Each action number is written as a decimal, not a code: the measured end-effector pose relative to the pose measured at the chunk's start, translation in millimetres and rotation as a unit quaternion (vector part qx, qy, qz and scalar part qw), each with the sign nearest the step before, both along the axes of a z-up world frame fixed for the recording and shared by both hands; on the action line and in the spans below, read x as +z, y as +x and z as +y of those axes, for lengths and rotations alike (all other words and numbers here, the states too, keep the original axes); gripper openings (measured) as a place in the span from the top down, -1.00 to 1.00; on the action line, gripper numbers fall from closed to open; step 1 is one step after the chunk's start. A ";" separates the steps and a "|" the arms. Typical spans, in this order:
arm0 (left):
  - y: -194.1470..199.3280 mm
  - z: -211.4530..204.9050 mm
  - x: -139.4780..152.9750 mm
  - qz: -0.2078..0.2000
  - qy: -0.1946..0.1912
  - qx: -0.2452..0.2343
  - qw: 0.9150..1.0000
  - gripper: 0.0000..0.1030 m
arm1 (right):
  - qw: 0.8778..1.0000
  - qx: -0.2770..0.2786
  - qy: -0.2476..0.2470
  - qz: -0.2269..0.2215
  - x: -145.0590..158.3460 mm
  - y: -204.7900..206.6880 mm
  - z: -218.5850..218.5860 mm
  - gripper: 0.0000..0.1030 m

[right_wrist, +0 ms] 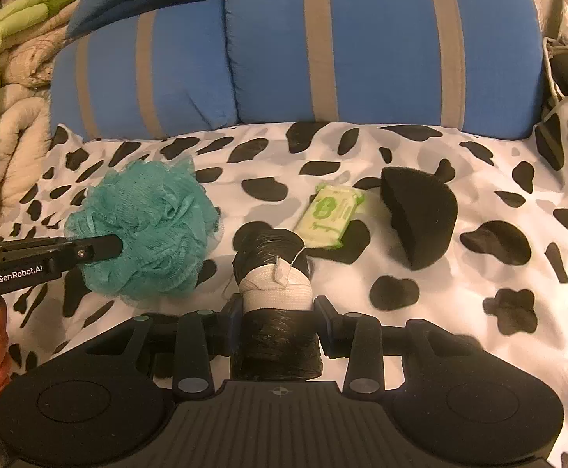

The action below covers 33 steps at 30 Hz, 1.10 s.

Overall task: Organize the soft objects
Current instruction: 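Grasp the teal mesh pouf with the left tool, then carry the wrapped roll with the right tool while the left tool carries the pouf to the box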

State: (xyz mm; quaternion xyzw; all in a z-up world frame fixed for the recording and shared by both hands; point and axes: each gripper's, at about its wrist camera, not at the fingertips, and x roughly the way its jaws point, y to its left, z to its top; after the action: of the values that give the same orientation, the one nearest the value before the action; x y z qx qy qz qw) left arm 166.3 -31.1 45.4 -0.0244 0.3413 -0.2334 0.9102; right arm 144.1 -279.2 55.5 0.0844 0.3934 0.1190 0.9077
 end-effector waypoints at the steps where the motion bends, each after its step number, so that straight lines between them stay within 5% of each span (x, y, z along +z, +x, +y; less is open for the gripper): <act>1: -4.4 0.1 0.9 0.000 0.000 -0.001 1.000 0.78 | 1.000 0.000 0.000 0.001 0.4 -3.5 1.2 0.19; 33: -132.0 7.4 15.0 0.012 -0.004 -0.018 1.000 0.78 | 1.000 -0.012 -0.015 0.024 5.5 -110.4 27.2 0.19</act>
State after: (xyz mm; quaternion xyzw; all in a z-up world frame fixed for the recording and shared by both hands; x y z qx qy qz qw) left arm 34.3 -23.7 60.3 -0.0245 0.3520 -0.2512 0.9013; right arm 33.6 -252.0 61.0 0.0789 0.4160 0.1000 0.9004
